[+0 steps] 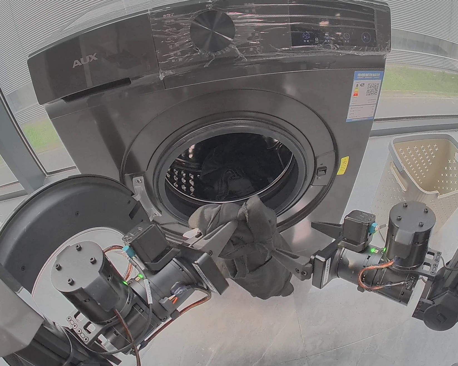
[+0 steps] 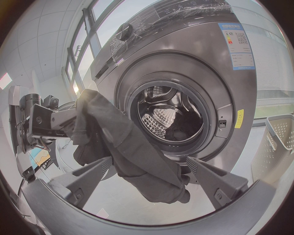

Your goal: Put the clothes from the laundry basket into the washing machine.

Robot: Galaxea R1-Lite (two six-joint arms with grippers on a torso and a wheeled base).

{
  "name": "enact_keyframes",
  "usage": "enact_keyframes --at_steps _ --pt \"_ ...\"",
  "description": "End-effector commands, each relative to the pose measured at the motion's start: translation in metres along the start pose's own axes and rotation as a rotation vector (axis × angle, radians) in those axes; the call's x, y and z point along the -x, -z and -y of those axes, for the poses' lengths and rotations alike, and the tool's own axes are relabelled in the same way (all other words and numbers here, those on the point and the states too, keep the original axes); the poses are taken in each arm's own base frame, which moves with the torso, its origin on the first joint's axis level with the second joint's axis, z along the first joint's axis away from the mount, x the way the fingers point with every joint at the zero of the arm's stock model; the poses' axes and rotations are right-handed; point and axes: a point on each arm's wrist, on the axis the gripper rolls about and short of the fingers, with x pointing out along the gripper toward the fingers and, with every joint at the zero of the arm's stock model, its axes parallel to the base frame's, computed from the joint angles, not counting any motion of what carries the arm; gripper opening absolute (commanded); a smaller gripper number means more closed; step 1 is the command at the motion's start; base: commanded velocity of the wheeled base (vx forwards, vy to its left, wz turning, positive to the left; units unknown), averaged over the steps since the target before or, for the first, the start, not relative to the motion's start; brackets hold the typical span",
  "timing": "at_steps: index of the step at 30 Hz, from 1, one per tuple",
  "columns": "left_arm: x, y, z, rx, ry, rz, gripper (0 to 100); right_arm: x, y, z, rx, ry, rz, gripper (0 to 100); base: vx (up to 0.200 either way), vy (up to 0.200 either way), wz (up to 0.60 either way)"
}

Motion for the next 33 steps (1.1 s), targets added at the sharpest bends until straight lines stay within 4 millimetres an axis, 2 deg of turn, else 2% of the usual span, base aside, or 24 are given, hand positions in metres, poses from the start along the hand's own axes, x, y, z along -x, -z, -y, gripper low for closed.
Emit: enact_keyframes --at_steps 1,8,13,33 --pt "0.002 -0.001 0.001 -0.001 0.009 0.000 0 -0.004 -0.003 0.004 -0.002 0.012 0.013 100 0.000 0.000 0.00" --pt "0.001 -0.001 0.000 -0.001 0.008 -0.002 0 -0.011 0.003 0.012 -0.001 0.039 0.000 100 0.000 0.000 0.00" --pt "0.000 -0.002 0.002 -0.002 0.019 0.005 0 -0.025 0.015 0.015 0.012 0.047 -0.025 100 0.000 0.000 0.00" --pt "0.003 -0.006 0.003 -0.003 0.022 0.015 0 -0.061 0.050 0.016 0.019 0.040 -0.081 100 0.000 0.000 0.00"
